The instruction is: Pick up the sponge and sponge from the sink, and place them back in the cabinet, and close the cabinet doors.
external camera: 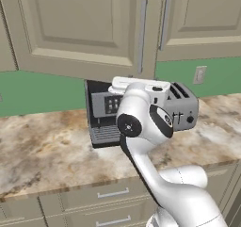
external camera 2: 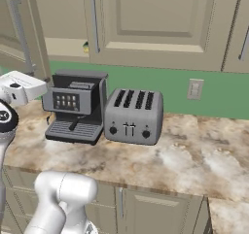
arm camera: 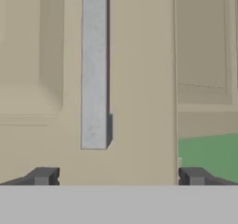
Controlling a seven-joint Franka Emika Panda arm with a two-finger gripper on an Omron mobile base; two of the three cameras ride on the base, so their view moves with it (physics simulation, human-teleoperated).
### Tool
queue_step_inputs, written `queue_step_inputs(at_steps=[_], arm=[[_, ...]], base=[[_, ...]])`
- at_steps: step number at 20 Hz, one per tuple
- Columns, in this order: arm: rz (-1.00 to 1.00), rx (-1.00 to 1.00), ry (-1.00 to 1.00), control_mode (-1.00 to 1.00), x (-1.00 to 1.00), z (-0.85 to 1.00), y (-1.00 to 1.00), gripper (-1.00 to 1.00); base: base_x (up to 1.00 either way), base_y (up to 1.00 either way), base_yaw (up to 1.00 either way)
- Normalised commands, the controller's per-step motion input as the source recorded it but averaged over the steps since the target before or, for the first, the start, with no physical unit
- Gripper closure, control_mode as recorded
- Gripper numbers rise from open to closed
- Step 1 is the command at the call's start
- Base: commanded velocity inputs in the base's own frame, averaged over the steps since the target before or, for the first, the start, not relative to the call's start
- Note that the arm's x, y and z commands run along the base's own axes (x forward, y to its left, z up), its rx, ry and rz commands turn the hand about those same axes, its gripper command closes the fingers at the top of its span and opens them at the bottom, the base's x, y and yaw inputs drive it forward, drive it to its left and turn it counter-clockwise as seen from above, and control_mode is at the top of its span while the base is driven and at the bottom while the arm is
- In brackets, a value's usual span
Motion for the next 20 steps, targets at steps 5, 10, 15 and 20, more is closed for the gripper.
queue_step_inputs(at_steps=[5,10,15,20], arm=[[-0.07,0.0,0.0,-1.0,0.21,0.0,0.0,-1.0],[-0.09,0.0,0.0,-1.0,0.23,0.0,0.0,-1.0],[-0.04,0.0,0.0,-1.0,0.3,0.0,0.0,-1.0],[0.0,0.0,0.0,-1.0,0.42,0.0,0.0,-1.0]], base=[[0.0,0.0,0.0],[0.0,0.0,0.0],[0.0,0.0,0.0],[0.0,0.0,0.0]])
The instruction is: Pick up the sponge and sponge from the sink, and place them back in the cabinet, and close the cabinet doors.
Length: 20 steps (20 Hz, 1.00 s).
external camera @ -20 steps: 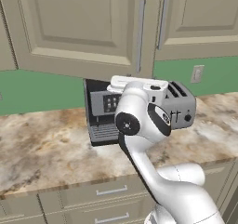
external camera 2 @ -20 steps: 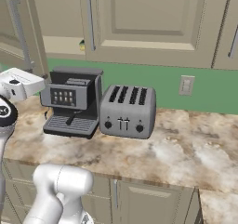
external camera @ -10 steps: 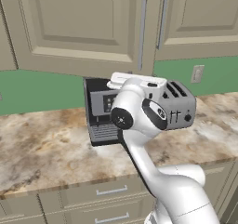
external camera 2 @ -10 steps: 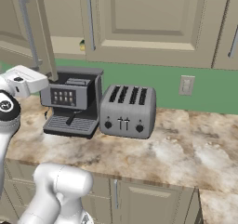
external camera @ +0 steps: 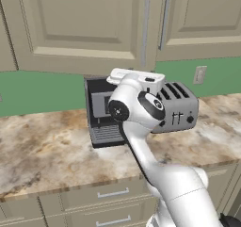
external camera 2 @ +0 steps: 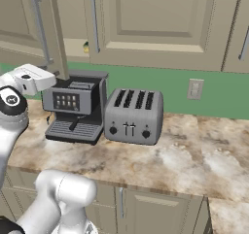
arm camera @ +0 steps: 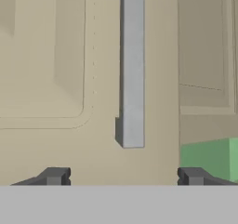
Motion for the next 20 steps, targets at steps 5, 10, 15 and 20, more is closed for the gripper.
queue_step_inputs(at_steps=[5,10,15,20], arm=[[0.0,0.0,0.0,-1.0,0.37,0.0,0.0,-1.0],[0.0,0.0,0.0,-1.0,0.35,0.0,0.0,-1.0],[0.0,0.0,0.0,-1.0,0.33,0.0,0.0,-1.0],[0.01,0.0,0.0,-1.0,0.31,0.0,0.0,-1.0]], base=[[0.0,0.0,0.0],[0.0,0.0,0.0],[0.0,0.0,0.0],[0.0,0.0,0.0]])
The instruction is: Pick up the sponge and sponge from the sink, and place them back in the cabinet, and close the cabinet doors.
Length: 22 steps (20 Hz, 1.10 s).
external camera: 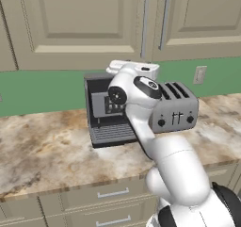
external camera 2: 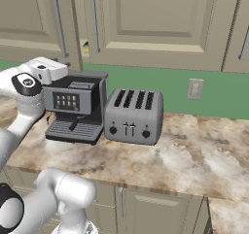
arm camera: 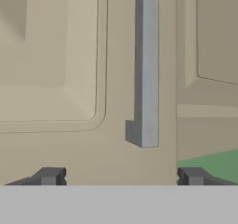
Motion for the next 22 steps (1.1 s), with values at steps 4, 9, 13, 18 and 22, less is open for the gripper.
queue_step_inputs(at_steps=[4,9,13,18,22], arm=[[0.03,0.0,0.0,-1.0,0.28,0.0,0.0,-1.0],[0.03,0.0,0.0,-1.0,0.29,0.0,0.0,-1.0],[0.03,0.0,0.0,-1.0,0.3,0.0,0.0,-1.0],[0.03,0.0,0.0,-1.0,0.26,0.0,0.0,-1.0],[0.03,0.0,0.0,-1.0,0.23,0.0,0.0,-1.0]], base=[[0.0,0.0,0.0],[0.0,0.0,0.0],[0.0,0.0,0.0],[0.0,0.0,0.0],[0.0,0.0,0.0]])
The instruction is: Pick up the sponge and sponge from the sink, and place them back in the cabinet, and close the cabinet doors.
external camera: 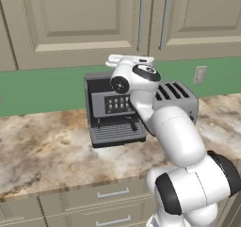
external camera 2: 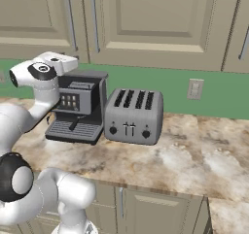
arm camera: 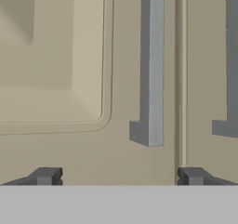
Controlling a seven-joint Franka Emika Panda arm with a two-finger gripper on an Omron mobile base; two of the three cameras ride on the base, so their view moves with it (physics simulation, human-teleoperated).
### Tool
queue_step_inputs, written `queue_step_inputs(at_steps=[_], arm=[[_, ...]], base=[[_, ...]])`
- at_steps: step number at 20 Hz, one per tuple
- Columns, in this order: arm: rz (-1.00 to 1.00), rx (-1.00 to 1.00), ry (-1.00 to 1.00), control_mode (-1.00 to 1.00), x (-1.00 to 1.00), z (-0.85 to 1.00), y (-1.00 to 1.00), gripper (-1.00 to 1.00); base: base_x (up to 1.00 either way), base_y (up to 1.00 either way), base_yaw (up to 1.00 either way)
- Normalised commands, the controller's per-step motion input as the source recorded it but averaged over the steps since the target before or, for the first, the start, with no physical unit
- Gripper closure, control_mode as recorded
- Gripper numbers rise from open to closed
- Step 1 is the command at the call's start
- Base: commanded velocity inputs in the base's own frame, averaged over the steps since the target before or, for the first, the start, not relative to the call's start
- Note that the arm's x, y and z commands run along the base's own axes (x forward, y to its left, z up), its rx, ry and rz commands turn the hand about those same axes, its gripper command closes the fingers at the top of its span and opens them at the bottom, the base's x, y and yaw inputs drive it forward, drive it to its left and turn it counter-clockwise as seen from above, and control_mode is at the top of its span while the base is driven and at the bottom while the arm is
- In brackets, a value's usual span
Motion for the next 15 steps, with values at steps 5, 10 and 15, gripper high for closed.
queue_step_inputs(at_steps=[5,10,15], arm=[[0.03,0.0,0.0,-1.0,0.25,0.0,0.0,-1.0],[0.02,0.0,0.0,-1.0,0.24,0.0,0.0,-1.0],[0.02,0.0,0.0,-1.0,0.21,0.0,0.0,-1.0]], base=[[0.0,0.0,0.0],[0.0,0.0,0.0],[0.0,0.0,0.0]])
